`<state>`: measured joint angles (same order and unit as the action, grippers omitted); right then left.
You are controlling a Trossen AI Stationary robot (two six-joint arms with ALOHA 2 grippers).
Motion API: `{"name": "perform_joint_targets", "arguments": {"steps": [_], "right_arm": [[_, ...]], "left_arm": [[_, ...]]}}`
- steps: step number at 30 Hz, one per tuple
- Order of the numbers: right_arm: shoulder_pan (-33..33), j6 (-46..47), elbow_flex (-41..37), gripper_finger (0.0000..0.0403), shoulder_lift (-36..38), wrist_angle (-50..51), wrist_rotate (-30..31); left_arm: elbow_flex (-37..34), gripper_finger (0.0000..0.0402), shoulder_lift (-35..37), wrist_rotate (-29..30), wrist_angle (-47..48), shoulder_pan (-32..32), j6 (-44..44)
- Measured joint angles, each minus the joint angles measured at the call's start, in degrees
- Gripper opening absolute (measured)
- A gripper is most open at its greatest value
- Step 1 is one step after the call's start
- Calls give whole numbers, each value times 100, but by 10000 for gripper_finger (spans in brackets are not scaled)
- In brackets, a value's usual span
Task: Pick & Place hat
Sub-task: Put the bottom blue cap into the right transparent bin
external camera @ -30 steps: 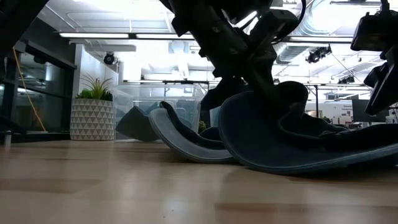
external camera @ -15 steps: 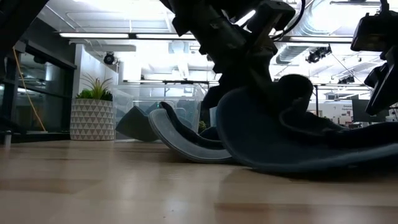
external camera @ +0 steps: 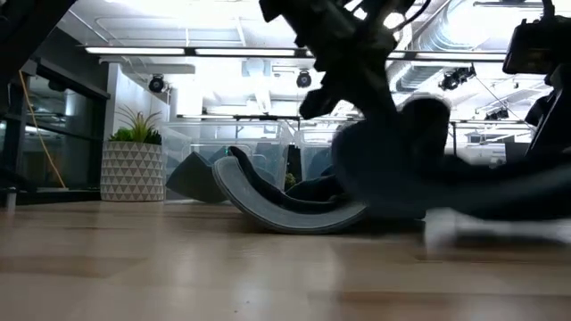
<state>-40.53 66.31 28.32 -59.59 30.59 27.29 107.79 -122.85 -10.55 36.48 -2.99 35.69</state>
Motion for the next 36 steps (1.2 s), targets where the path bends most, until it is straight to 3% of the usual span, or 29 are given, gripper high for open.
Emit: {"name": "perform_joint_targets", "arguments": {"steps": [9,16,19,24,29,36], "right_arm": [[-8,306,24,139,348,-8,58],[-514,-808,24,139,659,-240,-18],[-755,-685,-4,139,628,-270,113],[-1099,-352,-155,139,279,-893,269],[-1287,-1080,-160,139,-386,-1853,686],[-1272,-1474,-160,139,-1231,-2173,275]], "left_arm": [[31,0,0,-164,188,117,-218],[31,0,0,-240,186,137,-303],[31,0,0,-292,213,186,-345],[31,0,0,-470,245,193,-452],[31,0,0,-563,247,186,-547],[31,1,0,-664,245,188,-562]]}}
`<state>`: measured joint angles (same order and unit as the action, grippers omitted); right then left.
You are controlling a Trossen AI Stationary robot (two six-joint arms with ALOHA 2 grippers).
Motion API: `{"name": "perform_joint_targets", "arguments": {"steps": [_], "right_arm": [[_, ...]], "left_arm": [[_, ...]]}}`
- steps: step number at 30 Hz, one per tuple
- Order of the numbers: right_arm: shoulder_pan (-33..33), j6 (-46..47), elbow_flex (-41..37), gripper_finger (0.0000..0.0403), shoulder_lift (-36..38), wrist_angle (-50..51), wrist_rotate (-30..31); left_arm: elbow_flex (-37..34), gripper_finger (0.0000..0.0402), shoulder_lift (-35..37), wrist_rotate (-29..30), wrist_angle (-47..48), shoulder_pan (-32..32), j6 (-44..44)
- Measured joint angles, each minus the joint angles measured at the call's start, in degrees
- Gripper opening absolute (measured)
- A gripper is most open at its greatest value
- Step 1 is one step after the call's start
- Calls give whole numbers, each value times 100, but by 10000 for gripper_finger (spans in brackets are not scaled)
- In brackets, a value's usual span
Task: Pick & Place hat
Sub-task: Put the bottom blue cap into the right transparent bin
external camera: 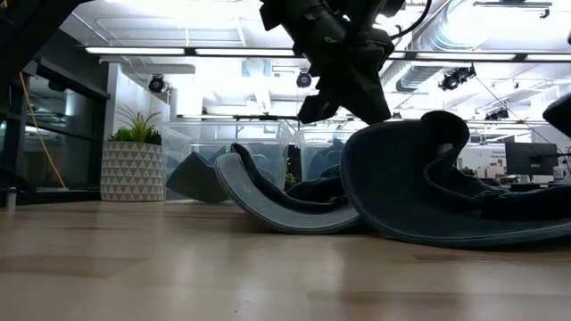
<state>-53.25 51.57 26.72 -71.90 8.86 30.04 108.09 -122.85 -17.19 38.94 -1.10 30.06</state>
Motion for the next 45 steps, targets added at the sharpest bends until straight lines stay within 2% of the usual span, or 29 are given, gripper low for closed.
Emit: {"name": "perform_joint_targets", "arguments": {"steps": [7,15,22,26,34,38,45], "right_arm": [[0,-116,11,170,-210,-59,-150],[0,-651,22,236,-188,-242,-221],[3,-1513,22,244,-204,347,154],[44,-1918,22,244,-206,413,232],[200,-2668,22,244,-296,209,-134],[322,-2930,22,244,-752,-209,-235],[643,-2802,42,244,-1612,-883,121]], "left_arm": [[0,24,0,5,20,-2,-83],[0,114,0,-11,22,-2,-292],[0,170,0,-13,21,-2,-300],[-2,177,0,-11,22,-2,-295],[-2,177,0,20,22,-2,-286],[-4,177,0,21,22,-2,-284],[-4,177,0,18,24,-2,-282]]}}
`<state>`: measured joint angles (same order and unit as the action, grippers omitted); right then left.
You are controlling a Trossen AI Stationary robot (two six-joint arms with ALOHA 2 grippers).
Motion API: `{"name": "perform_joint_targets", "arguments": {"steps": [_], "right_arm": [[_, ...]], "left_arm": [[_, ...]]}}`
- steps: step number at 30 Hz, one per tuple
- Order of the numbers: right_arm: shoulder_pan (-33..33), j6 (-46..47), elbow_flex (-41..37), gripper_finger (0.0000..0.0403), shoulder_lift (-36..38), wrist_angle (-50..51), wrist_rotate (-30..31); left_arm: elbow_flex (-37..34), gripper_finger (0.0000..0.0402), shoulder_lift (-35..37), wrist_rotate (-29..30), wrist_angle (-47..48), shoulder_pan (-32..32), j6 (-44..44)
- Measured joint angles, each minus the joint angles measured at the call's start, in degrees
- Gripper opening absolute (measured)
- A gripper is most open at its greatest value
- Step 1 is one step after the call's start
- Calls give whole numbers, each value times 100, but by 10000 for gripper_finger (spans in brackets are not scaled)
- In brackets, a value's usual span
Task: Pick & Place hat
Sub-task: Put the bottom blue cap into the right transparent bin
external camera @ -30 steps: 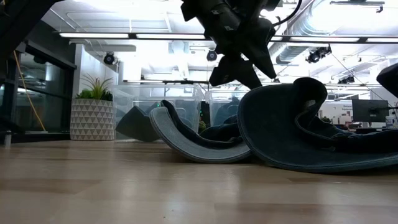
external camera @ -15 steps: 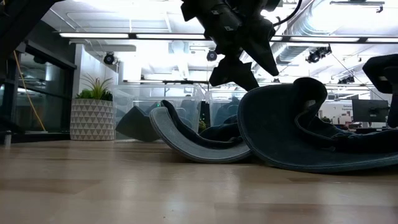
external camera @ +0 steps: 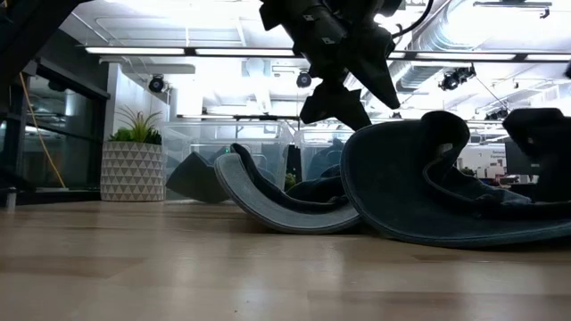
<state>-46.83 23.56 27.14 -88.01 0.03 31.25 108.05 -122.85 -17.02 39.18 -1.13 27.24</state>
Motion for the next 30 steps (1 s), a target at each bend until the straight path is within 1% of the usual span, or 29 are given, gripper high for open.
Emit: {"name": "perform_joint_targets", "arguments": {"steps": [4,9,13,17,19,22,25,29,30], "right_arm": [[93,158,2,244,-209,-243,118],[196,173,-9,244,-256,-489,290],[326,247,-9,243,-262,-539,247],[383,250,-9,225,-264,-544,200],[415,252,-9,206,-264,-547,98],[450,452,-11,166,-264,-564,-114],[450,695,-15,113,-264,-609,-254],[450,894,-23,30,-264,-699,-356],[452,921,-22,23,-262,-740,-369]], "left_arm": [[0,177,-2,-28,-2,0,4],[0,177,-2,-44,-1,0,7],[0,177,-2,-51,-2,0,10],[0,177,-2,-169,0,0,15],[0,177,-3,-209,0,0,15],[0,177,-4,-233,0,0,13],[0,177,-4,-343,0,0,13],[0,177,-7,-322,7,0,13],[0,177,-9,-316,8,4,11]]}}
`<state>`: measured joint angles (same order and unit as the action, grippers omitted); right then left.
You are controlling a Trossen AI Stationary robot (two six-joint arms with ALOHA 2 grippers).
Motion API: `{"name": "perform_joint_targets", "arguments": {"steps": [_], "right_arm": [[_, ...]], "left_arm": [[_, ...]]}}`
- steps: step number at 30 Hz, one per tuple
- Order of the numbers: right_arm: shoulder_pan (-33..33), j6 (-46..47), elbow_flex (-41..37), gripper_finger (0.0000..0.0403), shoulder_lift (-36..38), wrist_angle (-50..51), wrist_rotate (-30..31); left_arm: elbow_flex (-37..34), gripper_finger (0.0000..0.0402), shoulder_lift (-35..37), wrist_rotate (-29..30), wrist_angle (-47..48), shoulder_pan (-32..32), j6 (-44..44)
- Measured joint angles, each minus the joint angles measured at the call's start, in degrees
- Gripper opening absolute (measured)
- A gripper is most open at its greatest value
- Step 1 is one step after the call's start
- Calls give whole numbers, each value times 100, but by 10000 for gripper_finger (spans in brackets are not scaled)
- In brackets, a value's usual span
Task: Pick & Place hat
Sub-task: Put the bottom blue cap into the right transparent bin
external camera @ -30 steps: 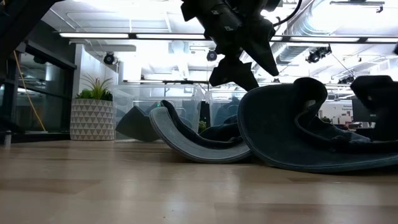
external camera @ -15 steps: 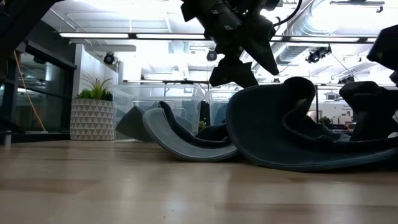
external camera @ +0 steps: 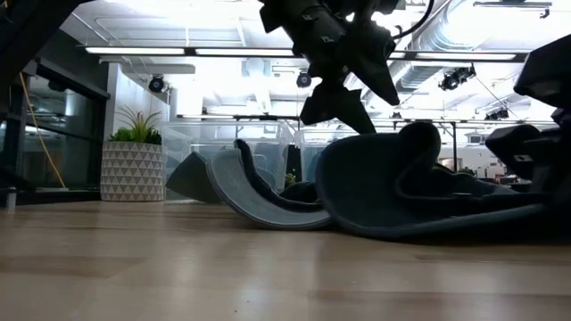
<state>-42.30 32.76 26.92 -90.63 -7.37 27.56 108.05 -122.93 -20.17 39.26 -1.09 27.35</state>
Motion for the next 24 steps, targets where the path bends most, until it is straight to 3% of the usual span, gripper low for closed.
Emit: {"name": "perform_joint_targets", "arguments": {"steps": [8,24], "right_arm": [[35,290,273,23,-7,280,-205],[24,-75,1918,15,-22,3392,-205]], "left_arm": [[0,177,-2,48,202,3,-9],[0,177,-2,-11,762,200,-20]]}}
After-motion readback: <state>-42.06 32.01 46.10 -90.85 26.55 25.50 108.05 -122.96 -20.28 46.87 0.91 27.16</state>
